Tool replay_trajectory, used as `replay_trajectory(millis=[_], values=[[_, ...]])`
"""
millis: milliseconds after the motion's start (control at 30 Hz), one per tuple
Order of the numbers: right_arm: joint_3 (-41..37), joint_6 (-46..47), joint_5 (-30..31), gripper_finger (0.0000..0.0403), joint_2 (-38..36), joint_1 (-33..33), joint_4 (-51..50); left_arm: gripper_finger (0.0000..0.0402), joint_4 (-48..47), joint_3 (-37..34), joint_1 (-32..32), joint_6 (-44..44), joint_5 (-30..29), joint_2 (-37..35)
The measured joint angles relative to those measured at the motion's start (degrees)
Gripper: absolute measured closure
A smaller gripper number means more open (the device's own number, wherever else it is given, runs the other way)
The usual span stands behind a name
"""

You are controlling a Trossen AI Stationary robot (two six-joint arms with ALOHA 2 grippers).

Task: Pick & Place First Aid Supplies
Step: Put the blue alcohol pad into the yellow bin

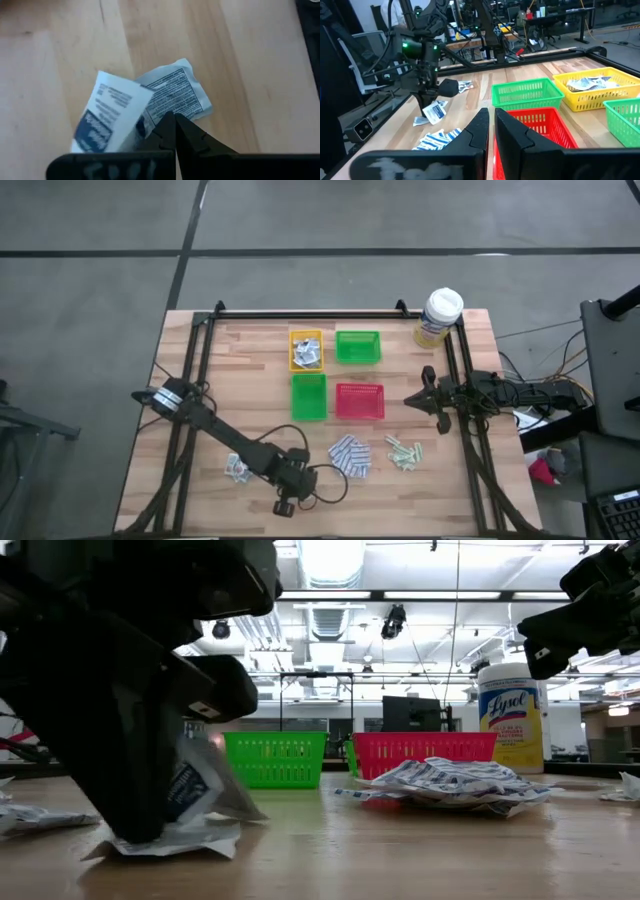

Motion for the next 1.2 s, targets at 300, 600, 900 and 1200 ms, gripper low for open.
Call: replay_trajectory(millis=[300, 600, 900, 1200], values=[[-0.01, -0.01, 0.0, 0.0374, 0.0, 0.01, 0.0, 0.0401, 3.11, 0.92, 2.1, 4.49, -4.59, 0.1], [-0.01, 0.01, -0.01, 0.0374, 0.0, 0.0, 0.0, 0.0401, -3.75, 3.34, 2.24, 5.81, -4.79, -2.89], [0.0, -0.01, 0.0, 0.0374, 0.0, 0.0, 0.0, 0.0401, -6.52, 5.04, 2.55, 8.69, -6.71, -3.48], [0.0, -0.01, 0.0, 0.0374, 0.0, 0.0, 0.0, 0.0401, -11.73, 6.01, 2.55, 8.28, -6.6, -4.29]])
